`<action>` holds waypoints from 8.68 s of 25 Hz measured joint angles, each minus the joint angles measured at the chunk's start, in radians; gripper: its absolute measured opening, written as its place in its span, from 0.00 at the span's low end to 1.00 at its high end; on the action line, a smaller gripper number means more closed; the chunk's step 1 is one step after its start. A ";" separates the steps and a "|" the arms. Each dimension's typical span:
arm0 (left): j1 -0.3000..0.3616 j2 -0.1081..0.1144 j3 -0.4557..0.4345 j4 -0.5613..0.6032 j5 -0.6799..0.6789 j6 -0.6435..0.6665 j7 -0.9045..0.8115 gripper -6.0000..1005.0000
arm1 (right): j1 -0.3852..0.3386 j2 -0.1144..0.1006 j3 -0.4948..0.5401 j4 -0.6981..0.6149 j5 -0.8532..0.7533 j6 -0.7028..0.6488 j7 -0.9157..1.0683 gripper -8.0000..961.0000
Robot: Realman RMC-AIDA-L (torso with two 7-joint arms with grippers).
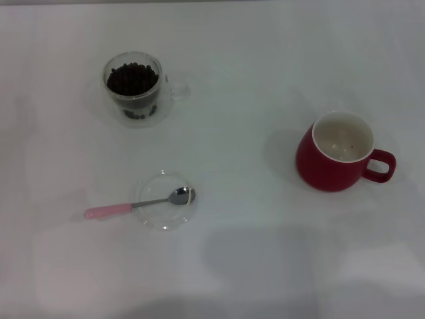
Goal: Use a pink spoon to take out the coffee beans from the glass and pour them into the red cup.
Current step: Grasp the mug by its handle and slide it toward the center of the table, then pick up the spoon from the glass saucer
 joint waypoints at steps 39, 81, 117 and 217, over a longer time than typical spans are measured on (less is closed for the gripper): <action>-0.034 0.003 0.046 -0.008 -0.006 0.016 -0.008 0.70 | -0.086 -0.001 -0.332 0.257 -0.178 -0.027 0.174 0.78; -0.023 0.002 0.046 -0.010 -0.005 0.022 -0.008 0.70 | -0.081 0.003 -0.344 0.086 -0.284 0.458 0.072 0.68; -0.034 0.008 0.046 0.012 -0.008 0.015 -0.007 0.70 | -0.084 0.004 -0.359 -0.074 -0.606 0.438 0.020 0.32; 0.189 -0.026 0.231 -0.782 0.270 0.206 -0.580 0.70 | -0.014 -0.239 0.538 -0.066 -0.536 0.276 0.079 0.91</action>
